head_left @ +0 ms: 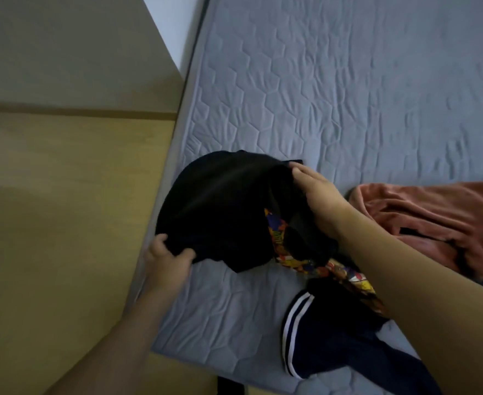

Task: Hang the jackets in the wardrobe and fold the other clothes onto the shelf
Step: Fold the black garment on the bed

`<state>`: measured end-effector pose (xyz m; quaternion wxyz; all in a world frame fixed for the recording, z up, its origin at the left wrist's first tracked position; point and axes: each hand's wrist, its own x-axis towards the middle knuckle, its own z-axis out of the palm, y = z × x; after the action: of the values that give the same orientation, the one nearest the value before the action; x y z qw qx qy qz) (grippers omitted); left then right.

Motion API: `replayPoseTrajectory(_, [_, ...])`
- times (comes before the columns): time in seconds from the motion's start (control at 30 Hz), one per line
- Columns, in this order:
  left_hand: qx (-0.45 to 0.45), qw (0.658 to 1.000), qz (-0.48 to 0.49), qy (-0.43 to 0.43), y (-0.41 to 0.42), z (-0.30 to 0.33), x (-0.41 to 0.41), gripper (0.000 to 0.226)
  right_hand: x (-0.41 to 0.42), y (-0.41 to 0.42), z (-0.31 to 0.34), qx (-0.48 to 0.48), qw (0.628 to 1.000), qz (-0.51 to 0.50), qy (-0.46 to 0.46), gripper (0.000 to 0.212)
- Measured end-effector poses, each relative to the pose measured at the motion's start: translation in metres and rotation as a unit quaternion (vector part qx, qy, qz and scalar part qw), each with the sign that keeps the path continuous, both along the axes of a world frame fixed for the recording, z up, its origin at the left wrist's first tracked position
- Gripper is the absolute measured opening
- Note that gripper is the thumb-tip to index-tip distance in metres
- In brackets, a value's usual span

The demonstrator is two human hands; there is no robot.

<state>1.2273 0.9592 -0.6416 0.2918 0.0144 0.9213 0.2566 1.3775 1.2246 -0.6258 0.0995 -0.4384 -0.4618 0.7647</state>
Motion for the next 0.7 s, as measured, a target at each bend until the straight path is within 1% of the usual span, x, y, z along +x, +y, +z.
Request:
replayPoseTrajectory(0.03, [0.006, 0.998, -0.060, -0.029, 0.005, -0.009, 0.013, 0.072, 0.008, 0.001, -0.008, 0.025, 0.999, 0.022, -0.039, 0.030])
replayPoseTrajectory(0.07, [0.017, 0.991, -0.109, -0.080, 0.013, -0.016, 0.027, 0.073, 0.020, 0.000, -0.016, 0.074, 0.993, 0.046, -0.084, 0.038])
replayPoseTrajectory(0.1, [0.031, 0.978, -0.140, -0.152, 0.022, -0.023, 0.040, 0.073, 0.035, -0.001, -0.022, 0.134, 0.980, 0.078, -0.128, 0.045])
replayPoseTrajectory(0.13, [0.052, 0.960, -0.154, -0.229, 0.032, -0.029, 0.054, 0.075, 0.053, -0.003, -0.028, 0.196, 0.957, 0.126, -0.171, 0.052])
replayPoseTrajectory(0.17, [0.071, 0.941, -0.164, -0.288, 0.040, -0.035, 0.065, 0.077, 0.071, -0.007, -0.032, 0.245, 0.930, 0.185, -0.201, 0.060])
replayPoseTrajectory(0.2, [0.085, 0.927, -0.176, -0.320, 0.051, -0.042, 0.077, 0.081, 0.092, -0.008, -0.036, 0.274, 0.902, 0.248, -0.222, 0.068])
replayPoseTrajectory(0.27, [0.094, 0.918, -0.205, -0.327, 0.073, -0.056, 0.096, 0.094, 0.133, -0.012, -0.044, 0.284, 0.847, 0.366, -0.261, 0.085])
replayPoseTrajectory(0.3, [0.089, 0.922, -0.225, -0.303, 0.084, -0.064, 0.103, 0.101, 0.153, -0.016, -0.050, 0.293, 0.811, 0.423, -0.279, 0.096])
replayPoseTrajectory(0.33, [0.080, 0.931, -0.243, -0.262, 0.095, -0.068, 0.109, 0.107, 0.169, -0.020, -0.056, 0.311, 0.768, 0.475, -0.297, 0.106])
replayPoseTrajectory(0.37, [0.078, 0.943, -0.243, -0.216, 0.107, -0.072, 0.114, 0.112, 0.182, -0.025, -0.062, 0.324, 0.736, 0.504, -0.314, 0.111])
replayPoseTrajectory(0.4, [0.094, 0.957, -0.204, -0.182, 0.118, -0.072, 0.115, 0.116, 0.190, -0.029, -0.067, 0.321, 0.729, 0.509, -0.327, 0.115])
replayPoseTrajectory(0.43, [0.135, 0.968, -0.118, -0.173, 0.129, -0.070, 0.113, 0.114, 0.192, -0.030, -0.073, 0.313, 0.742, 0.492, -0.332, 0.118])
replayPoseTrajectory(0.47, [0.191, 0.966, -0.018, -0.171, 0.139, -0.067, 0.109, 0.105, 0.190, -0.029, -0.077, 0.307, 0.759, 0.468, -0.333, 0.116])
replayPoseTrajectory(0.5, [0.243, 0.953, 0.064, -0.171, 0.148, -0.063, 0.105, 0.088, 0.184, -0.027, -0.081, 0.300, 0.783, 0.433, -0.332, 0.104])
replayPoseTrajectory(0.53, [0.268, 0.941, 0.110, -0.176, 0.156, -0.057, 0.099, 0.067, 0.175, -0.024, -0.082, 0.280, 0.819, 0.380, -0.327, 0.086])
replayPoseTrajectory(0.57, [0.273, 0.937, 0.121, -0.183, 0.163, -0.052, 0.092, 0.045, 0.163, -0.022, -0.081, 0.228, 0.874, 0.293, -0.314, 0.066])
replayPoseTrajectory(0.6, [0.268, 0.936, 0.123, -0.193, 0.166, -0.048, 0.085, 0.025, 0.148, -0.022, -0.078, 0.145, 0.933, 0.168, -0.283, 0.047])
replayPoseTrajectory(0.63, [0.261, 0.934, 0.128, -0.210, 0.167, -0.044, 0.077, 0.014, 0.132, -0.021, -0.071, 0.040, 0.972, 0.030, -0.230, 0.032])
replayPoseTrajectory(0.67, [0.247, 0.932, 0.130, -0.229, 0.165, -0.041, 0.069, 0.016, 0.115, -0.017, -0.063, -0.070, 0.980, -0.091, -0.162, 0.025])
replayPoseTrajectory(0.7, [0.230, 0.935, 0.120, -0.243, 0.157, -0.040, 0.060, 0.021, 0.099, -0.012, -0.056, -0.167, 0.966, -0.176, -0.094, 0.027])
